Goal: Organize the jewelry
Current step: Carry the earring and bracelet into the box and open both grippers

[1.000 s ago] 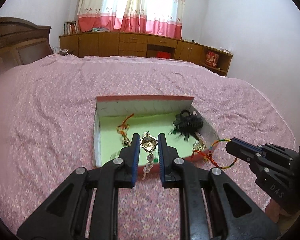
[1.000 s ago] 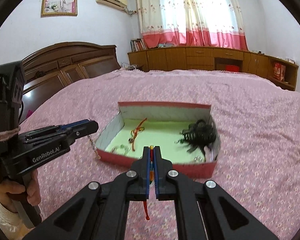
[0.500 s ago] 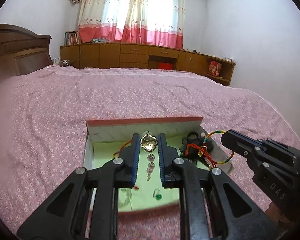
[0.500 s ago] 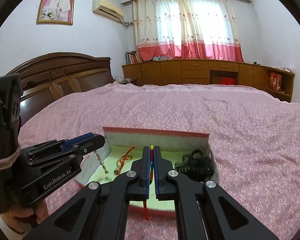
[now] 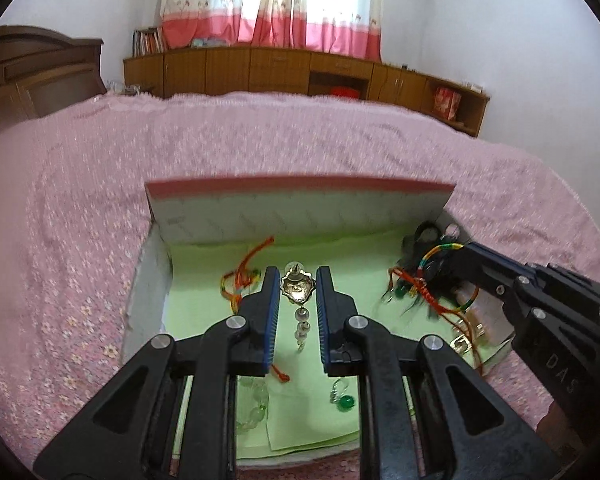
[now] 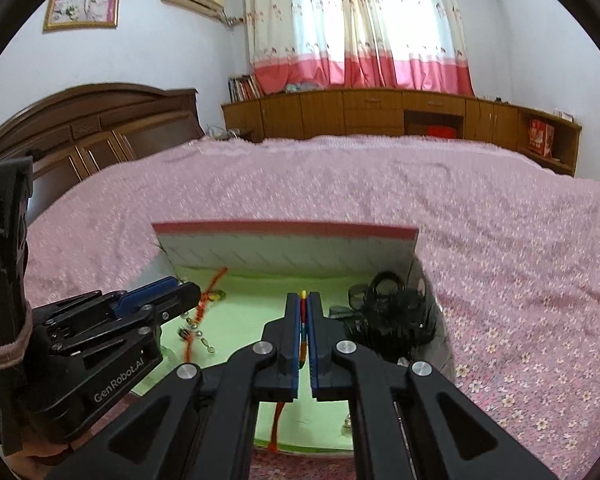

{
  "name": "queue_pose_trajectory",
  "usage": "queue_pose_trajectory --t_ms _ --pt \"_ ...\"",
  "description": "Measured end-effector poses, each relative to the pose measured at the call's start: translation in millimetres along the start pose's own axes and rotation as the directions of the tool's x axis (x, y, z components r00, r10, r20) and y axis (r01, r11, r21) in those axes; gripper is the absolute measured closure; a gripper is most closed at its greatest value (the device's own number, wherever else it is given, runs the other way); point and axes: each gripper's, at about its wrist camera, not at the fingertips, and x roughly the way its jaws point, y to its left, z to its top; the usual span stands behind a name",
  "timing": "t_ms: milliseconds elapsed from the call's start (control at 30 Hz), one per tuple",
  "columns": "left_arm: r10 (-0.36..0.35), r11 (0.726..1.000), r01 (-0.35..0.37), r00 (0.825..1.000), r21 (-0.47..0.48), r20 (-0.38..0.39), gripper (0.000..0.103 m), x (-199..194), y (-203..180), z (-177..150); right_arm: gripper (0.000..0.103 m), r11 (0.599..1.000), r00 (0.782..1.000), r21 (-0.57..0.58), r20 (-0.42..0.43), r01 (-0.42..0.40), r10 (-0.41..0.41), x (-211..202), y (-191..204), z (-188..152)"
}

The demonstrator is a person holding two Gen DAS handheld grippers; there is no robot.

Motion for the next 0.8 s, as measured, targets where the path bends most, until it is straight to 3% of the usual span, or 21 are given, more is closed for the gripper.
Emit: queue_pose_trajectory --t_ms 400,533,800 --pt "-0.020 0.998 0.010 0.988 -0.061 -0.150 0.090 24 10 -6 0.098 0.998 0.992 0.054 -0.125 0.022 -0.015 28 -18 -15" --pt "-0.010 0.998 -0.001 0.987 -0.065 -0.163 0.077 20 9 -7 0.086 0.999 0.993 0.047 -0.118 0.016 -0.010 22 -16 -14" --pt "-0.005 0.998 -0.003 0.993 -0.070 -0.117 0.065 -6 6 -9 0.071 0.999 0.998 0.048 -0.061 -0.012 0.015 -5 -9 -5"
